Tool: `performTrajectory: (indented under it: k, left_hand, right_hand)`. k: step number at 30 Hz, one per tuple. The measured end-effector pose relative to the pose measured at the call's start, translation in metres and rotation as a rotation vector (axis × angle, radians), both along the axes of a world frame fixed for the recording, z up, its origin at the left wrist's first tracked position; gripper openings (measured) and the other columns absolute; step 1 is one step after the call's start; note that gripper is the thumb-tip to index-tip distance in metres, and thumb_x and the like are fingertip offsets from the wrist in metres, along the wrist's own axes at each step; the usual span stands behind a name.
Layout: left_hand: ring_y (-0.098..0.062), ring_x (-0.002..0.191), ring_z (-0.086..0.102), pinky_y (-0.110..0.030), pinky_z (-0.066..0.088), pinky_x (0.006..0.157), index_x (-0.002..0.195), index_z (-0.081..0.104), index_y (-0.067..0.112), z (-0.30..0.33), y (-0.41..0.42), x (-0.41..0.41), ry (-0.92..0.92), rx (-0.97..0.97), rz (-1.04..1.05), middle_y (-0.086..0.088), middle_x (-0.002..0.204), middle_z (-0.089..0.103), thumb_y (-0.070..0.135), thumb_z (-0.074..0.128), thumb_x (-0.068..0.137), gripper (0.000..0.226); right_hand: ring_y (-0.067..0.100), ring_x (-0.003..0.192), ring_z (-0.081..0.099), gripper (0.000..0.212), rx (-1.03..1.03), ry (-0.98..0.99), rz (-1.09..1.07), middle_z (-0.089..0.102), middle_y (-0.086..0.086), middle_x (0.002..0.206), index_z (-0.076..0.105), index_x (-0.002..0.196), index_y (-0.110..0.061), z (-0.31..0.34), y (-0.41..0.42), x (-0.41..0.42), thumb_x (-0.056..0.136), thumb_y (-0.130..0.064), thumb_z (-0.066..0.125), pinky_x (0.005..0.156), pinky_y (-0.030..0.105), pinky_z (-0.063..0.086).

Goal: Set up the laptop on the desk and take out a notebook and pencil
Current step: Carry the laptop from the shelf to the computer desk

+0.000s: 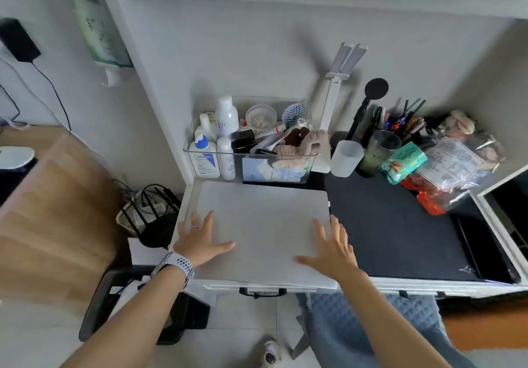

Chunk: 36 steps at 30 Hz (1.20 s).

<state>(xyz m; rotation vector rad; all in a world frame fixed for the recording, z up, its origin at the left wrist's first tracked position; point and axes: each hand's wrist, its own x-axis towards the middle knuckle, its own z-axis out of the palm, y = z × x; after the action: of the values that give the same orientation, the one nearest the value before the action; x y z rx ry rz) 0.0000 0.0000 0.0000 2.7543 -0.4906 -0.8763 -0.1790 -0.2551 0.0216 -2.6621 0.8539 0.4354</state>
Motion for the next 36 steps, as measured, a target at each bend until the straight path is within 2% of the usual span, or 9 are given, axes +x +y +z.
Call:
performTrajectory:
  k: [5,8,12,15,20,23,27,30,36]
  left_hand:
    - [-0.050,0.140,-0.008,-0.061,0.020,0.112,0.148,-0.006,0.038,-0.004,-0.011,0.007,-0.018,0.032,0.033,-0.009,0.158,-0.016,0.081,0.059,0.059,0.118]
    - [-0.050,0.141,-0.001,-0.057,0.016,0.114,0.149,-0.003,0.034,-0.004,-0.019,0.010,-0.050,0.027,0.040,-0.015,0.157,-0.014,0.073,0.065,0.063,0.117]
    - [-0.045,0.140,0.014,-0.057,0.027,0.110,0.148,-0.001,0.035,-0.004,-0.028,0.008,-0.068,0.032,0.060,-0.018,0.156,-0.016,0.068,0.069,0.063,0.115]
    - [-0.047,0.137,0.020,-0.057,0.032,0.107,0.146,0.003,0.034,-0.004,-0.029,0.010,-0.079,0.031,0.061,-0.017,0.156,-0.014,0.066,0.071,0.061,0.113]
    - [-0.050,0.135,0.024,-0.058,0.036,0.104,0.144,0.008,0.032,-0.003,-0.029,0.014,-0.060,0.016,0.061,-0.020,0.155,-0.015,0.062,0.074,0.060,0.111]
    - [-0.052,0.133,0.023,-0.059,0.036,0.103,0.139,0.015,0.030,0.001,-0.032,0.014,-0.059,0.005,0.068,-0.022,0.155,-0.011,0.060,0.073,0.065,0.098]
    - [-0.053,0.130,0.026,-0.061,0.037,0.100,0.128,0.024,0.027,0.004,-0.035,0.019,-0.058,-0.022,0.126,-0.024,0.152,0.005,0.057,0.072,0.068,0.082]
    - [-0.049,0.125,0.031,-0.060,0.041,0.096,0.124,0.025,0.027,0.005,-0.037,0.020,-0.078,-0.023,0.144,-0.024,0.144,0.020,0.056,0.073,0.067,0.080]
    - [-0.045,0.123,0.032,-0.056,0.042,0.096,0.126,0.023,0.030,0.006,-0.038,0.018,-0.083,-0.025,0.179,-0.026,0.136,0.033,0.058,0.075,0.062,0.087]
  right_hand:
    - [0.040,0.144,-0.008,0.130,0.042,0.097,-0.034,-0.025,0.016,0.152,-0.012,0.147,-0.031,-0.019,-0.001,0.011,0.053,-0.086,0.059,0.114,0.054,0.018]
    - [0.042,0.143,0.000,0.133,0.080,0.100,-0.060,-0.025,0.020,0.150,-0.010,0.147,-0.030,-0.019,-0.002,0.021,0.052,-0.075,0.072,0.113,0.053,0.023]
    - [0.043,0.140,0.007,0.131,0.143,0.110,-0.131,-0.026,0.021,0.148,-0.006,0.145,-0.031,-0.017,0.002,0.034,0.053,-0.060,0.083,0.111,0.051,0.027]
    - [0.042,0.138,0.012,0.119,0.155,0.087,-0.226,-0.018,0.021,0.150,0.004,0.141,-0.034,-0.015,0.004,0.045,0.055,-0.058,0.083,0.109,0.051,0.029]
    - [0.040,0.127,0.026,0.095,0.147,0.012,-0.302,0.007,0.020,0.143,0.020,0.131,-0.033,-0.014,0.004,0.054,0.061,-0.049,0.083,0.102,0.050,0.037]
    - [0.039,0.123,0.028,0.094,0.149,0.019,-0.306,0.012,0.019,0.139,0.021,0.130,-0.032,-0.012,0.003,0.055,0.062,-0.047,0.083,0.098,0.049,0.040]
    - [0.039,0.124,0.027,0.094,0.151,0.031,-0.313,0.014,0.020,0.137,0.021,0.129,-0.032,-0.010,0.001,0.056,0.061,-0.047,0.084,0.096,0.051,0.043]
    - [0.038,0.123,0.027,0.094,0.146,0.036,-0.329,0.019,0.019,0.134,0.021,0.126,-0.034,-0.010,0.000,0.058,0.059,-0.048,0.085,0.096,0.051,0.043]
    - [0.035,0.120,0.029,0.097,0.157,0.033,-0.361,0.026,0.017,0.127,0.019,0.124,-0.039,-0.008,0.001,0.059,0.056,-0.049,0.086,0.093,0.049,0.043]
